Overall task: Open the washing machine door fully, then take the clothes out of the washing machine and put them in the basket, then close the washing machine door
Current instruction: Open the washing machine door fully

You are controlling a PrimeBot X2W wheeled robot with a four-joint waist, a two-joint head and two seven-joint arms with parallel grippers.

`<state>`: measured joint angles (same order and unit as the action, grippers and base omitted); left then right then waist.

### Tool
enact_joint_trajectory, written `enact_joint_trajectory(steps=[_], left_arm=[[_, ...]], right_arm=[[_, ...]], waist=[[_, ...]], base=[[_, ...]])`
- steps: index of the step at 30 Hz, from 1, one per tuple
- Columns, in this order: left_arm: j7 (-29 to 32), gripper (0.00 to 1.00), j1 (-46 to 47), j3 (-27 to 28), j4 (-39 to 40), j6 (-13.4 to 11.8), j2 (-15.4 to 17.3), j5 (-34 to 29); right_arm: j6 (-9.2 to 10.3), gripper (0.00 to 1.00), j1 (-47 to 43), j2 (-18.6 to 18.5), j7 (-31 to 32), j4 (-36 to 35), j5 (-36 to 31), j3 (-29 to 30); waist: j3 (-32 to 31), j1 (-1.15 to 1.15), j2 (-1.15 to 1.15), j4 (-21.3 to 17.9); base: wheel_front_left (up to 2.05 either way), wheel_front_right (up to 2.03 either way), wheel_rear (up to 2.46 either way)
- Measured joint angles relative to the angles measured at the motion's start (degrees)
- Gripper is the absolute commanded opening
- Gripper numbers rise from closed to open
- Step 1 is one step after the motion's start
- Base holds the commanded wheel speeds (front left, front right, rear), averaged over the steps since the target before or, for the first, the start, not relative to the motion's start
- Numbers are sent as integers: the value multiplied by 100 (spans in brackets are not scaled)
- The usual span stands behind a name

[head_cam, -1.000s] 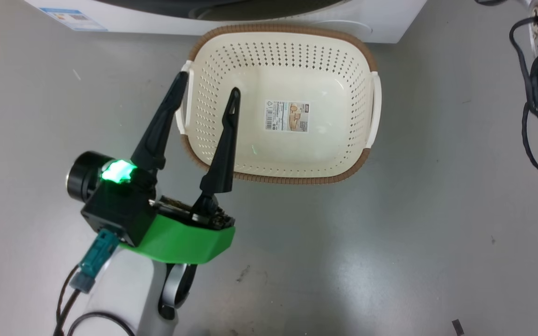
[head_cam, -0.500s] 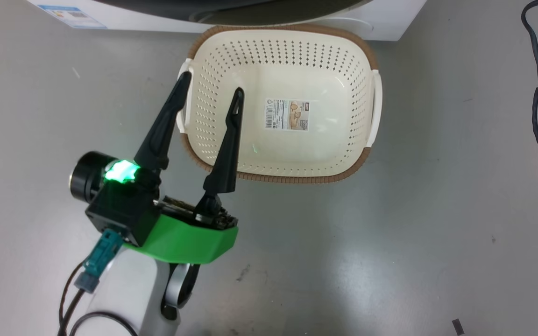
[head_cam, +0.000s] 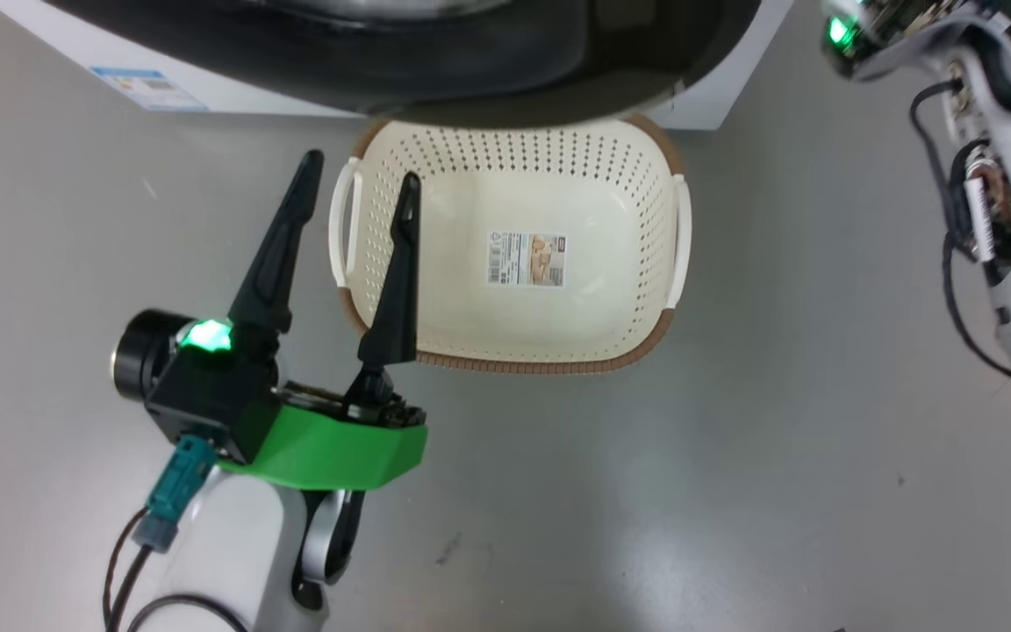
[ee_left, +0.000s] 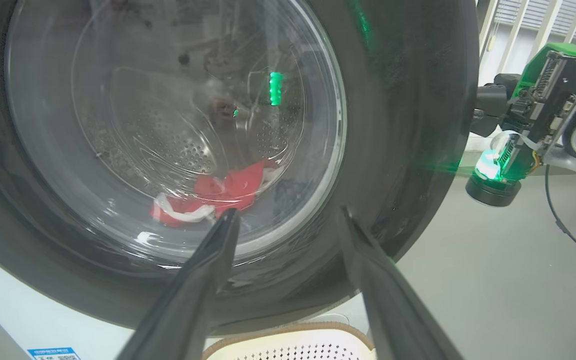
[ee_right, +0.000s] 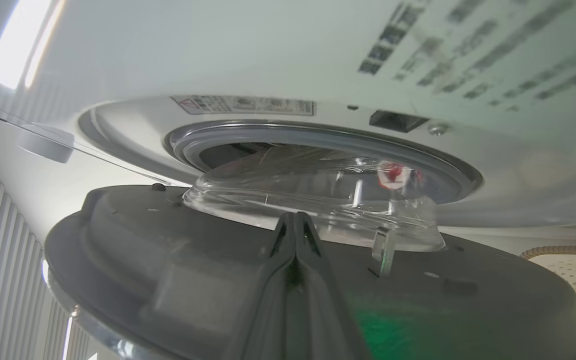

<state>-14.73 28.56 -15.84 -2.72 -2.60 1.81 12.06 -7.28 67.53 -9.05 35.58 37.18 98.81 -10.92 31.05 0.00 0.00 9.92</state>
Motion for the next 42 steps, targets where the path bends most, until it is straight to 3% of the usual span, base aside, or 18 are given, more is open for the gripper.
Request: enact_joint_trajectory(steps=[14, 35, 36, 38, 42], left_arm=[[0, 100, -362, 170, -155, -99, 1, 0], [0, 100, -526, 323, -160, -115, 2, 0], [0, 100, -528, 333, -160, -115, 2, 0], [0, 100, -537, 363, -159, -114, 2, 0], [0, 100, -549, 426, -158, -94, 2, 0]], right_arm=[[0, 0, -630, 236, 160, -79, -127, -245], [0, 0, -1007, 422, 183, -119, -242, -459], [0, 8, -1007, 430, 80, -82, -303, -467], [0, 100, -1007, 444, -225, 42, -468, -499], [0, 100, -1007, 439, -823, 48, -1028, -628]], waist=[[-561, 0, 0, -71], [-730, 0, 0, -196], [-733, 0, 0, -203], [-732, 0, 0, -221], [-702, 0, 0, -264]], base=[[0, 0, 0], [0, 0, 0], [0, 0, 0], [0, 0, 0], [0, 0, 0]])
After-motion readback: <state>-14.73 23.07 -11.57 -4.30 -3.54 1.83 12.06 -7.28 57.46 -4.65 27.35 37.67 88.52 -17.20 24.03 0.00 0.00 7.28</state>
